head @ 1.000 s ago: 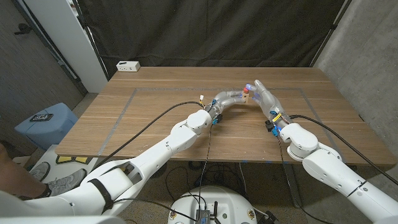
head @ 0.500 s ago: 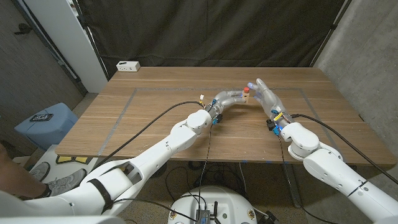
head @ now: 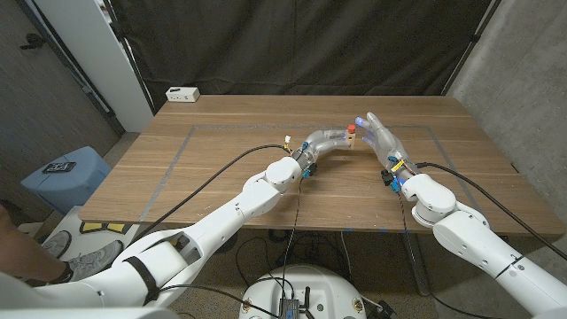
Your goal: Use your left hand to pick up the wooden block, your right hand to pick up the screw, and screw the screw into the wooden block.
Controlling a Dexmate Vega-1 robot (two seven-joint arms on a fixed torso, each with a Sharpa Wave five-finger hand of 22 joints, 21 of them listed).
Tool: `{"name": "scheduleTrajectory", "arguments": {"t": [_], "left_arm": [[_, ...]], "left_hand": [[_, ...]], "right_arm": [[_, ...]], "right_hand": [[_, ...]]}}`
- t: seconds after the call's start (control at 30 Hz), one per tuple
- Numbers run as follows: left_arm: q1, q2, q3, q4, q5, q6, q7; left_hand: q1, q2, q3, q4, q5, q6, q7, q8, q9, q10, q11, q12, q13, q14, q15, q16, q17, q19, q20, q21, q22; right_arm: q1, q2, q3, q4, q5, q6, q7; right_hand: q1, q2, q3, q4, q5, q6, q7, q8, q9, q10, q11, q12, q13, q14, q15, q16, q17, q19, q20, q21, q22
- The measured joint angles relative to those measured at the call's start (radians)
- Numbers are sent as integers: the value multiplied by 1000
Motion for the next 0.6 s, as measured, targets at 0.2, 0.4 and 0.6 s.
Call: {"name": "scheduleTrajectory", "arguments": {"t": [0.2,0.4,0.6], "left_arm": [[2,2,0,-5,3,3,1],[3,2,1,-8,4,4,2],[5,3,1,-13,5,5,5]], "left_hand": [[0,0,0,0,0,0,0,0,0,0,0,0,0,0,0,0,0,0,0,0,0],[-2,2,0,0,0,0,0,0,0,0,0,0,0,0,0,0,0,0,0,0,0],[-3,3,0,0,0,0,0,1,0,-2,2,-1,1,0,0,0,0,0,0,0,0]], "right_arm": [[5,2,-1,15,6,5,11],[10,2,-5,25,14,7,24],[13,1,-11,33,20,7,36]], "right_hand": [[0,0,0,0,0,-7,0,0,0,-4,4,0,0,0,0,0,2,0,0,0,0],[-12,-4,-3,3,0,-16,-5,0,0,-4,4,-4,0,-1,10,0,2,-6,6,0,0],[-12,-4,-3,3,0,-26,-5,0,0,0,0,-4,0,0,11,0,2,-6,6,0,0]]}}
